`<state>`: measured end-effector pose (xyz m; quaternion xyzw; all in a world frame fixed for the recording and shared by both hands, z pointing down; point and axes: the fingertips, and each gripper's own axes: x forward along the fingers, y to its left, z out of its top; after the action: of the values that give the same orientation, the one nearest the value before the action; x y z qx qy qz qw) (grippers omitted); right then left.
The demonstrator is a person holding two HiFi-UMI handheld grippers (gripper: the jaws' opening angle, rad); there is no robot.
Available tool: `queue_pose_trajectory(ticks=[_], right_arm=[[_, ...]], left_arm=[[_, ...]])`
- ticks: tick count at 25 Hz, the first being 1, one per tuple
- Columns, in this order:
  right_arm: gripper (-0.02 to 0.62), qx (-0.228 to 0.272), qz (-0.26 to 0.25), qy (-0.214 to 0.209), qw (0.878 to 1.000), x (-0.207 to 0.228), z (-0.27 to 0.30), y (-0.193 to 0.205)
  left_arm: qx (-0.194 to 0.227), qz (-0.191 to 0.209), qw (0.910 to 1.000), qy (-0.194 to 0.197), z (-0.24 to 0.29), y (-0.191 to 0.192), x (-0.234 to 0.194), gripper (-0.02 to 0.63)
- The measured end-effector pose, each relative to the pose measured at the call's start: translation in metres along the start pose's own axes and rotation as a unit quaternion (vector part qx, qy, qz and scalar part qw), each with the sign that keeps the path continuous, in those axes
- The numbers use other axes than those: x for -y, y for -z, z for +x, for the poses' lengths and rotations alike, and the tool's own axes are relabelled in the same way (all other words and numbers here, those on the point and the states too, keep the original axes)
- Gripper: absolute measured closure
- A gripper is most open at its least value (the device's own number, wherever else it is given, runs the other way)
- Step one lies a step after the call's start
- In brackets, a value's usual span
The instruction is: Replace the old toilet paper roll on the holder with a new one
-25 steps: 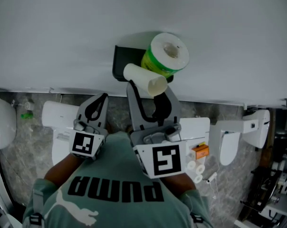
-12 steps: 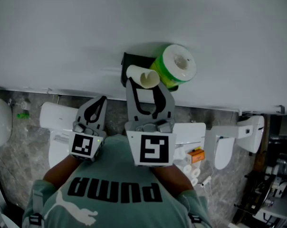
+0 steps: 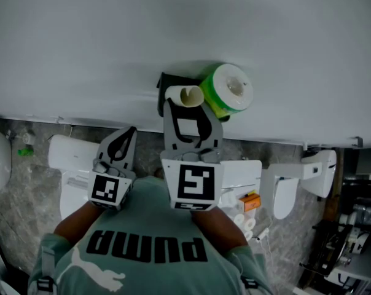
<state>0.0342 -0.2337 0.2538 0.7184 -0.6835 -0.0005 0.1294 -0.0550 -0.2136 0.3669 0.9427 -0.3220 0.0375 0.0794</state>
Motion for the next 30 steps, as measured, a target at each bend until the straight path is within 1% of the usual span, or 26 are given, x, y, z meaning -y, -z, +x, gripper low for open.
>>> queue_pose_trajectory(ticks=[4,13,23,30], right_arm=[[0.416,-0.005,0.003,0.003,1.0,0.001,0.003,0.001],[0.416,-0.015,0.03,-0.001,0.999,0.0,0.004,0.007],[0.416,-0.004,0.036,-0.004,0.999,-0.001,-0.007,0.01],[0.416,0.013,0.044,-0.005,0.999,0.006,-0.025,0.009]], left_arm=[[-0.002,-0.002,1.0,0.0,0.0,0.002,-0.002,0.603],[-0.004,-0.003,1.0,0.002,-0.001,0.002,-0.001,0.603],[-0.006,0.001,1.0,0.007,0.0,0.002,0.007,0.603],[-0.01,0.012,0.9997,0.017,0.005,0.002,0.021,0.603]])
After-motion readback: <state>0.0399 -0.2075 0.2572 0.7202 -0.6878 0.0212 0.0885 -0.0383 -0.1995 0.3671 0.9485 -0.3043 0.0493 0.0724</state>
